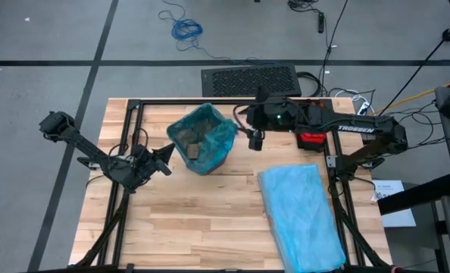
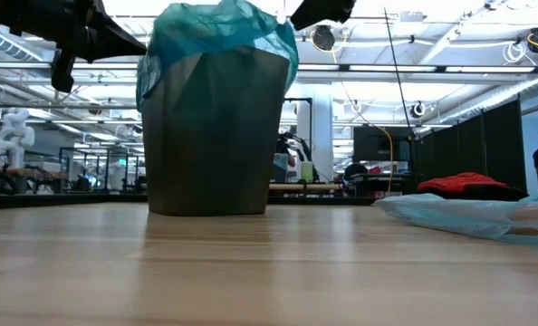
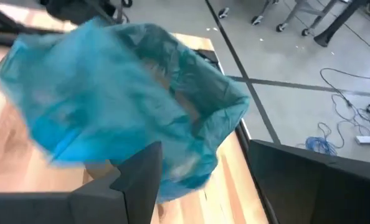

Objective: Place trash/remove bag and relplace
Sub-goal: Remove the trash bag from the bin

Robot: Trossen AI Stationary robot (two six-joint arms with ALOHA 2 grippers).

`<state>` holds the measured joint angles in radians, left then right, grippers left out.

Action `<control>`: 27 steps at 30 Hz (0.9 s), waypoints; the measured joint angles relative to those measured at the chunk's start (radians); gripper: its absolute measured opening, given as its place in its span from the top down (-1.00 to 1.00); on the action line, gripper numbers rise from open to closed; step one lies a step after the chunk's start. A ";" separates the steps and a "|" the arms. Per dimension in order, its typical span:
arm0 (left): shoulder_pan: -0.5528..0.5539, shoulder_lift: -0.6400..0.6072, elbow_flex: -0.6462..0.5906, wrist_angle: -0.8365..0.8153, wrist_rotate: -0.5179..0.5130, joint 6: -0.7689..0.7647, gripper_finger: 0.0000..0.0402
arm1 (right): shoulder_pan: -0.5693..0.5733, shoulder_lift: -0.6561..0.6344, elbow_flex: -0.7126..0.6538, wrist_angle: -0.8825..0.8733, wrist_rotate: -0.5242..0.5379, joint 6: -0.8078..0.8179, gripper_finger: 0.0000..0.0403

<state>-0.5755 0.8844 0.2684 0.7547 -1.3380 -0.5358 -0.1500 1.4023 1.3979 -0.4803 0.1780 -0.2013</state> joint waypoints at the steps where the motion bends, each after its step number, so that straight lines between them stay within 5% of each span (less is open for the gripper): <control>1: 0.000 -0.002 0.000 0.000 0.000 0.000 1.00 | -0.004 -0.006 0.000 -0.007 -0.001 0.017 -0.15; 10: 0.000 -0.026 0.001 0.000 0.000 0.003 1.00 | -0.209 0.045 0.000 -0.134 -0.010 0.248 -0.10; 19: 0.000 -0.029 0.001 -0.003 0.030 0.003 1.00 | -0.460 0.290 0.000 0.090 -0.702 0.429 0.03; 23: 0.000 -0.029 0.001 -0.004 0.048 0.023 1.00 | -0.501 0.397 0.000 0.218 -0.909 0.550 0.02; 27: 0.000 -0.029 0.001 -0.004 0.053 0.025 1.00 | -0.505 0.489 0.000 0.304 -0.995 0.647 0.02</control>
<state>-0.5755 0.8555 0.2691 0.7506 -1.2853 -0.5112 -0.6548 1.8909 1.3979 -0.1765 -0.8167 0.4461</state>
